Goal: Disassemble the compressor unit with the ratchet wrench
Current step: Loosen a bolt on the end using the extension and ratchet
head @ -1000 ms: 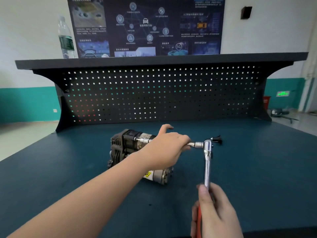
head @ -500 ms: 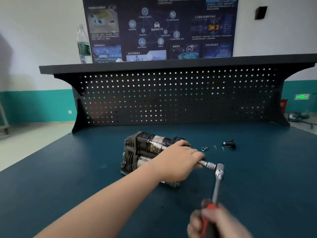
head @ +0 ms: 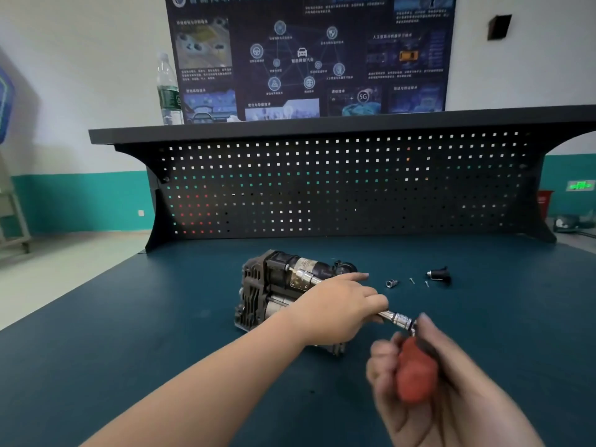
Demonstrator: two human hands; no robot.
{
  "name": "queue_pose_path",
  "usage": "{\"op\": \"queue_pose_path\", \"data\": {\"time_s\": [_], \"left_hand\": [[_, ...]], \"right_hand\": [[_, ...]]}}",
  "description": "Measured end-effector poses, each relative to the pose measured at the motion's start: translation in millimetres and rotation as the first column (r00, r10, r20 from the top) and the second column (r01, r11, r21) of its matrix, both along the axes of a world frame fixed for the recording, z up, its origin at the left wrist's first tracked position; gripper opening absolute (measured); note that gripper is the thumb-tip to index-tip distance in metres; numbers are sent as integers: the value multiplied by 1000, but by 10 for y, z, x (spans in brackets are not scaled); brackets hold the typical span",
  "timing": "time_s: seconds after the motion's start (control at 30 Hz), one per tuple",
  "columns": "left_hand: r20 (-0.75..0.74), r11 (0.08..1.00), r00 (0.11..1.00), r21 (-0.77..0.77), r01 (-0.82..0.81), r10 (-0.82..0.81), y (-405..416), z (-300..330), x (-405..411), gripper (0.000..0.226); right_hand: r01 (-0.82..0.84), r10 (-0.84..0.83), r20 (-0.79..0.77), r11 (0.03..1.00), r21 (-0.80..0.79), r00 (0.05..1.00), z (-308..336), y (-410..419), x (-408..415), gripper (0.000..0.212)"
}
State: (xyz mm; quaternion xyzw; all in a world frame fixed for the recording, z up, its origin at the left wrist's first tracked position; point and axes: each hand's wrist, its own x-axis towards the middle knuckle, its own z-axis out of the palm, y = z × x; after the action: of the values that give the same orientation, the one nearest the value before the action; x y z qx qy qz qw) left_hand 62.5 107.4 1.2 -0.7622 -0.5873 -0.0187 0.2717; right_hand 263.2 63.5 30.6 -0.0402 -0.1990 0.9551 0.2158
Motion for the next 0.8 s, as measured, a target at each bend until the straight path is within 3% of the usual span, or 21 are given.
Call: {"op": "queue_pose_path", "data": {"time_s": [0.03,0.1,0.2,0.27,0.33,0.4,0.47,0.53,0.6,0.63,0.7,0.77,0.8], "left_hand": [[6,1000,1000,-12,-8,8,14,22,5,23],[30,999,999,-27,-22,23,54,66,26,27],[4,998,1000,-63,-30,30,76,139,45,26],[44,997,999,-74,-11,14,67,170,33,20],[81,999,997,-45,-2,6,56,175,35,17],[74,1000,997,-18,-1,2,63,120,43,15],[24,1000,1000,-13,-9,9,67,41,48,12],[3,1000,1000,-7,-10,10,38,-17,27,7],[-21,1000,1000,-1,-9,9,4,-56,1,17],[-39,1000,999,-4,-13,13,-8,-63,-3,19],[-47,999,998,-7,-43,42,0,-21,34,17],[23,997,997,-22,-76,77,47,85,90,21],[59,994,993,-38,-98,100,65,150,117,25]], "right_hand": [[-15,14,19,999,43,1000,13,22,24,60],[-55,-9,222,959,280,975,-137,25,-11,41],[63,-354,405,813,579,843,-613,21,-127,5],[109,-510,394,705,701,765,-893,23,-205,16],[132,-549,384,682,719,743,-994,35,-283,16],[154,-526,410,734,661,745,-953,16,-318,9],[167,-469,402,788,592,787,-810,-21,-309,23],[172,-338,359,890,423,870,-484,-44,-253,38],[185,-200,270,979,82,942,-107,-2,-119,31],[171,-167,212,985,-2,963,21,38,-62,24],[137,-154,269,987,80,951,30,80,-36,25],[107,-243,364,929,355,899,-268,50,-122,23],[141,-367,389,854,500,845,-476,56,-185,15]]}}
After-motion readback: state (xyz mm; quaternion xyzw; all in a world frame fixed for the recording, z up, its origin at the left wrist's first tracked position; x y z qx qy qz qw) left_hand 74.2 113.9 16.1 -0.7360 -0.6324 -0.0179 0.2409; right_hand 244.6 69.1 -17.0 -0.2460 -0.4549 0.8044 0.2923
